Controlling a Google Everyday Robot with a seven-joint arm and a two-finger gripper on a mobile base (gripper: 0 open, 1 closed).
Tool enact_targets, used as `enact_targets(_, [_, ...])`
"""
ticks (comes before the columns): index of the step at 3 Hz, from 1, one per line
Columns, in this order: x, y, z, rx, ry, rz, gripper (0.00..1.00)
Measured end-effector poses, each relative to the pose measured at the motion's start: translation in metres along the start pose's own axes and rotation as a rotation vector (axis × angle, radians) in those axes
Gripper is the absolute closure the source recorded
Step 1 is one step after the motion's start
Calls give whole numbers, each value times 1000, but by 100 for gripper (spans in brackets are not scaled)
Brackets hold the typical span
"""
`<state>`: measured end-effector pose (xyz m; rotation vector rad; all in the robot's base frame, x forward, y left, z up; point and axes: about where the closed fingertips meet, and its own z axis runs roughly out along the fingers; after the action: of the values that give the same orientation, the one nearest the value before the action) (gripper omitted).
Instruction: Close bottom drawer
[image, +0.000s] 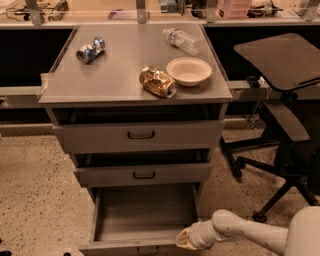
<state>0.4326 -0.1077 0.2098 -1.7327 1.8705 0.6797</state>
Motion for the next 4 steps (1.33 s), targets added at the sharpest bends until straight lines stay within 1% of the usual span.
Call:
enact_targets(1, [7,7,10,-27,32,25,100])
enact_targets(2, [4,8,7,-30,35,27,100])
enact_targets(3, [-4,19,0,-35,21,16,100])
enact_targets(4, [-18,35,-11,-35,21,-2,100])
